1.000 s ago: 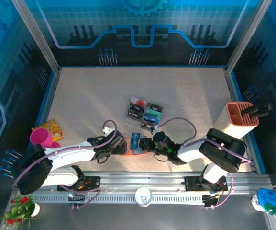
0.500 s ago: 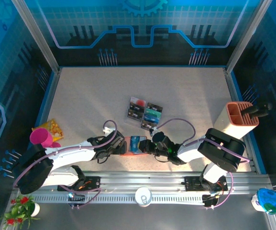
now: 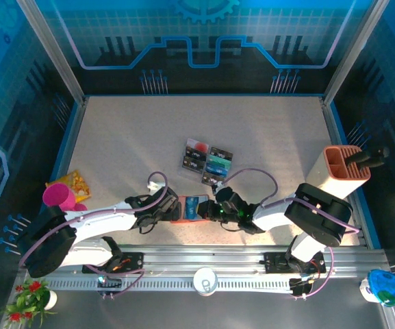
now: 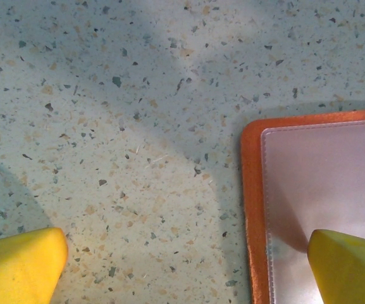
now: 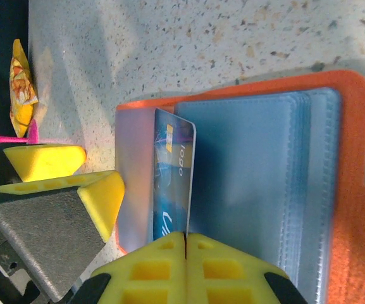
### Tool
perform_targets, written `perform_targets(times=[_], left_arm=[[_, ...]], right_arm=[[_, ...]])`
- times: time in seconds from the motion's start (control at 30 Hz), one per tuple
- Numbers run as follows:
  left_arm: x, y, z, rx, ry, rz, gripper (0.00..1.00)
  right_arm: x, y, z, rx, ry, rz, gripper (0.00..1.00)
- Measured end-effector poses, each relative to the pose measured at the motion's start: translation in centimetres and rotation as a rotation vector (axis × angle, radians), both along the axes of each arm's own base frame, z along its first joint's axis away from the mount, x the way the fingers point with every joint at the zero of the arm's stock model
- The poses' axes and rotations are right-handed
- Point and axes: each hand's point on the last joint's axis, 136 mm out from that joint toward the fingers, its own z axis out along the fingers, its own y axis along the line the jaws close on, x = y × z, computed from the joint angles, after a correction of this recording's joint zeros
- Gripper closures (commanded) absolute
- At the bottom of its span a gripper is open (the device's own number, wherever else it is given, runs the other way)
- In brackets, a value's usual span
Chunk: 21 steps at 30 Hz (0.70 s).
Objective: Put the credit cards into the card holder
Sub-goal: Insert the credit card into the card slot.
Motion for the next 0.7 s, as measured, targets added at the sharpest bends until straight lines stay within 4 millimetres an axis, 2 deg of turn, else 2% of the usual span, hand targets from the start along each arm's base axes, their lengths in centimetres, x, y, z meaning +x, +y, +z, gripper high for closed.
perform_targets(times=[0.3, 0.7], left_arm=[[0.01, 0.03, -0.05, 0.003, 0.001, 0.001, 0.01], [0.02, 0.06, -0.10, 0.005, 0.001, 0.001, 0.01]], right_arm=[[-0.20, 0.75, -0.10, -0.008, 0.031, 0.029, 1.00], [-0.55, 0.11, -0.09, -0.034, 0.049, 0.026, 1.00]])
